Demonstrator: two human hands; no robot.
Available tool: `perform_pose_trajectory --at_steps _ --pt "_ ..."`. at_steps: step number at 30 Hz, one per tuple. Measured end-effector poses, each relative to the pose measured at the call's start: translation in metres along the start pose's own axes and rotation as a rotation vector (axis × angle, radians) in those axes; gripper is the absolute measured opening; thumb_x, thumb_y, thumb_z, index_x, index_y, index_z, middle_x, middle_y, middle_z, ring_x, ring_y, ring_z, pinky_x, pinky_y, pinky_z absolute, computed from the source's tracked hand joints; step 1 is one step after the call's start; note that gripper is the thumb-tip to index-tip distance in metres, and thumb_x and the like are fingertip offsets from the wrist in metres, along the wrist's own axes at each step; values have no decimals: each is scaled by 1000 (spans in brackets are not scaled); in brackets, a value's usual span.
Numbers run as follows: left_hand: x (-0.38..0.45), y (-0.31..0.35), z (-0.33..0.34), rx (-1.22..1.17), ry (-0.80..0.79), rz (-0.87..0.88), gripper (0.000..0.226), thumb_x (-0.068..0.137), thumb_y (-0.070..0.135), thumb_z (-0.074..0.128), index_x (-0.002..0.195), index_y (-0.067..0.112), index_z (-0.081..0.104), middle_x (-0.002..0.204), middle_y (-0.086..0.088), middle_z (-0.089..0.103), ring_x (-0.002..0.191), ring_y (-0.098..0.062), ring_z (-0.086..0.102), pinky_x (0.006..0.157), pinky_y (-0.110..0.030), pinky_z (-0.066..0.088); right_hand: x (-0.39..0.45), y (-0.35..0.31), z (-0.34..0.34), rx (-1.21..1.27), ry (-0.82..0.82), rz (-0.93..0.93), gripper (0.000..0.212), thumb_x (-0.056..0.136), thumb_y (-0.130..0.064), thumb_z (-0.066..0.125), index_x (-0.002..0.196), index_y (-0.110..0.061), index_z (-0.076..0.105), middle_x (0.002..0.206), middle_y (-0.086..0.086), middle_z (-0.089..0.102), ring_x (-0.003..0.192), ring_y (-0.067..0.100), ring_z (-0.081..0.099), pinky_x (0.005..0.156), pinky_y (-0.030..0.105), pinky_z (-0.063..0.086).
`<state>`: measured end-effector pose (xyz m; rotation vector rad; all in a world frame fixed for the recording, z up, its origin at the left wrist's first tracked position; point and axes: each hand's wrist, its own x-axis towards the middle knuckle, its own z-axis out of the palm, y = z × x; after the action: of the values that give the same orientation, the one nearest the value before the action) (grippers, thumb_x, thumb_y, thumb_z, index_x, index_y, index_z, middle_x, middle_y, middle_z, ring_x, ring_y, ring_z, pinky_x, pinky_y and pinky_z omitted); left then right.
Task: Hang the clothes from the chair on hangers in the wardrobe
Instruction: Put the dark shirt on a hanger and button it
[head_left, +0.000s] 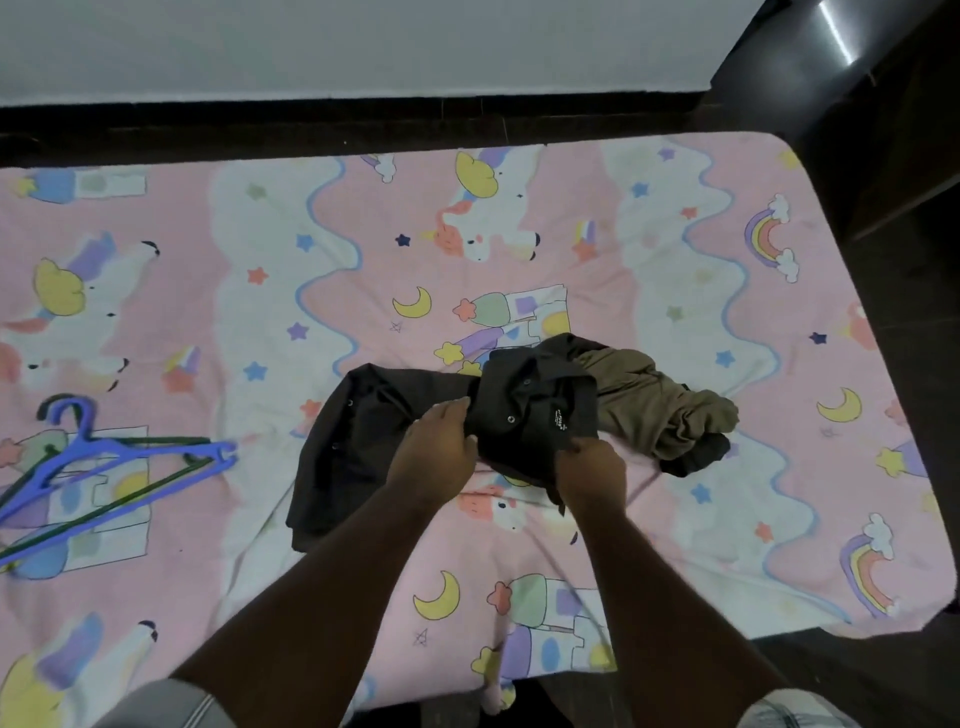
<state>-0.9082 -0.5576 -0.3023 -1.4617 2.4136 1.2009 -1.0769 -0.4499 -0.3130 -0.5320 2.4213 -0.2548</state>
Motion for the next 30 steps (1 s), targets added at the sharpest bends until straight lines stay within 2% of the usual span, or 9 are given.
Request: perform_pose_trajectory --at_steps 4,11,14,16,19,22,24,27,30 --pt "45 33 27 43 4 100 51 101 21 51 151 13 42 154 -6 44 142 -21 39 116 -33 30 34 44 11 192 -30 209 20 86 -20 59 90 -7 73 89 13 72 92 36 67 78 33 52" --pt "85 60 64 288 42 242 48 100 21 50 148 22 47 166 -4 19 152 -31 17 120 -47 27 45 68 31 339 -62 374 25 88 -28 64 77 -6 69 89 13 71 95 35 65 69 27 38" --pt "101 71 68 430 22 327 56 99 16 52 153 21 38 166 -3 19 152 -30 17 120 -49 28 47 68 33 383 -63 400 16 80 -20 69 89 -10 78 92 8 75 96 33 67 70 23 40" --pt "112 79 69 448 2 296 59 97 13 56 152 19 36 160 -7 34 145 -31 34 114 -48 38 45 68 30 403 -37 378 22 78 -13 68 97 -14 79 96 7 76 99 32 67 78 24 46" --pt "122 83 60 423 34 211 32 96 10 53 127 15 57 119 -11 66 110 -32 63 88 -45 54 41 69 21 432 23 327 30 81 -12 66 109 -17 77 104 6 76 104 31 66 92 30 51" --pt "112 79 40 337 100 148 26 96 11 46 117 12 62 106 -12 66 96 -32 63 81 -45 54 34 66 2 383 68 215 27 86 -14 65 110 -19 76 105 7 75 104 31 66 89 29 47" --pt "95 73 20 298 174 144 25 96 11 45 118 10 57 104 -13 62 90 -33 60 76 -46 53 28 57 -16 360 109 114 24 89 -14 65 110 -16 76 104 9 75 104 32 66 83 27 44" --pt "63 65 -20 290 298 168 15 92 3 46 105 9 52 93 -16 52 77 -36 53 64 -43 45 16 32 -47 355 197 -63 21 89 -13 64 106 -11 76 97 13 75 96 34 68 76 29 47" --pt "30 58 -67 306 363 168 18 87 -2 51 99 8 58 92 -17 50 76 -36 54 65 -41 45 -3 -7 -89 346 257 -192 27 92 -12 60 114 -11 74 105 12 75 99 33 67 73 27 42"
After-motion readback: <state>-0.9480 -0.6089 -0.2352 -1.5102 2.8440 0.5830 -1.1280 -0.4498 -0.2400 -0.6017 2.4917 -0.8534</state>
